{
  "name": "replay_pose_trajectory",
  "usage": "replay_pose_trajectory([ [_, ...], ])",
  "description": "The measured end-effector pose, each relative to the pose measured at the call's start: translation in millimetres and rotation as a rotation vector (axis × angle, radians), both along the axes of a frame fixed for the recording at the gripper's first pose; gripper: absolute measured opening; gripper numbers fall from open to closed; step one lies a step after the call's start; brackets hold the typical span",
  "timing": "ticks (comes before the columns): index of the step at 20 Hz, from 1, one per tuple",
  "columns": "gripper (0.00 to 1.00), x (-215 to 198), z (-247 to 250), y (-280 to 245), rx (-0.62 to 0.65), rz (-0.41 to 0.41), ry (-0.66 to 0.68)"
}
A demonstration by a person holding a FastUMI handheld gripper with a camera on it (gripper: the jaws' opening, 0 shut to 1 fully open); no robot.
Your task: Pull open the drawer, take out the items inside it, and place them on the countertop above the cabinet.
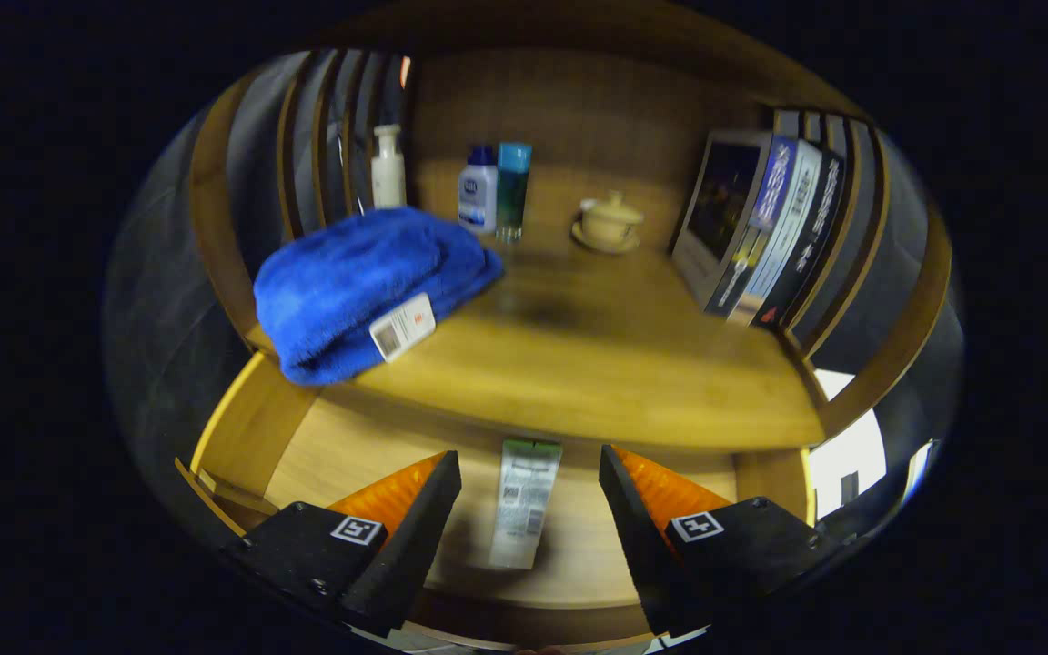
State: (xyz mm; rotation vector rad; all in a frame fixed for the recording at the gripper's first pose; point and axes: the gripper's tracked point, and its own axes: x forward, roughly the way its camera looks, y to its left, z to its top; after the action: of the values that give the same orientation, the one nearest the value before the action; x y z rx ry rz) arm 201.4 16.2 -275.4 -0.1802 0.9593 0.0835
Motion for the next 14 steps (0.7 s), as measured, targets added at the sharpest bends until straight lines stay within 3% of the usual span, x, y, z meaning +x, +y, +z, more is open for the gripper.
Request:
replay_pose_trajectory([
  [6,0.99,-26,-54,1,-0.023,-0.023,0.244],
  [10,0.99,-35,-75,-3,-0.010,-0.053,0.330],
  [14,0.92,-40,-90,-11,0.002,-0.102,0.384],
])
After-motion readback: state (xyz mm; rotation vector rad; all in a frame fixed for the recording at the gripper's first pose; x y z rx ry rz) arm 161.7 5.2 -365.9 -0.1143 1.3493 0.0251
